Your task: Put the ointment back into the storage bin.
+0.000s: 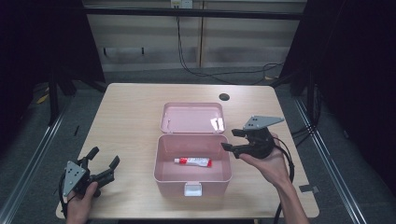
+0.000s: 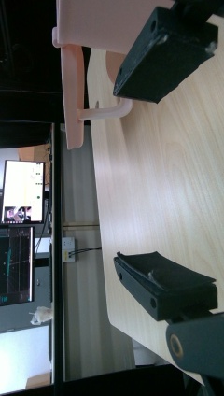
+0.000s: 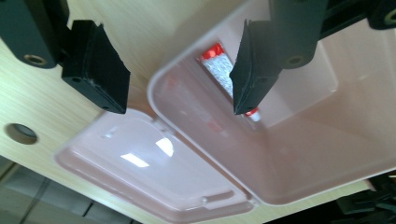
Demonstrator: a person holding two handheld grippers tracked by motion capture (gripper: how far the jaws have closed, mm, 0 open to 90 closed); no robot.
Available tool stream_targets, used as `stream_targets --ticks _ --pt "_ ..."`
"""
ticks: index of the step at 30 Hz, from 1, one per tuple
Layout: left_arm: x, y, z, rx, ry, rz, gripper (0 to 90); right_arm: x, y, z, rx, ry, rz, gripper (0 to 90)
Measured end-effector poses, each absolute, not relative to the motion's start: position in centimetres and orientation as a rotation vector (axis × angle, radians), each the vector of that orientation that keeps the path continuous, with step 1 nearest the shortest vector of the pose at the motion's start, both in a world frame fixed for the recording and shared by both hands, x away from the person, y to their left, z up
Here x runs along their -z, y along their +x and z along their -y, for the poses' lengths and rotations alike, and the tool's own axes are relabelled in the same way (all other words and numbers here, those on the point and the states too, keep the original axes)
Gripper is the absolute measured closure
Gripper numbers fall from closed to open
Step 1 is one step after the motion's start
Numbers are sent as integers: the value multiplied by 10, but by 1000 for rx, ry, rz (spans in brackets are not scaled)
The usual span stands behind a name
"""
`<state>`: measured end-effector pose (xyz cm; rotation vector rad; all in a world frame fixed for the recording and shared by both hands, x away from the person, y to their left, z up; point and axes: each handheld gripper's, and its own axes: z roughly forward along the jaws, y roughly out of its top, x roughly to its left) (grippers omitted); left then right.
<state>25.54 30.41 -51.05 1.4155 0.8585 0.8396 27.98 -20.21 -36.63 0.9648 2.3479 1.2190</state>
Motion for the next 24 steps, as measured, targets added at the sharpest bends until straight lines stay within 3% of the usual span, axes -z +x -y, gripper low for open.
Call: stream_targets --ticks 13,24 --pt "510 255 -304 -839 1415 -859 158 373 258 246 -1219 1136 -2143 344" --pt "511 255 -304 -840 1414 -861 157 401 242 275 -1205 1307 -2022 338"
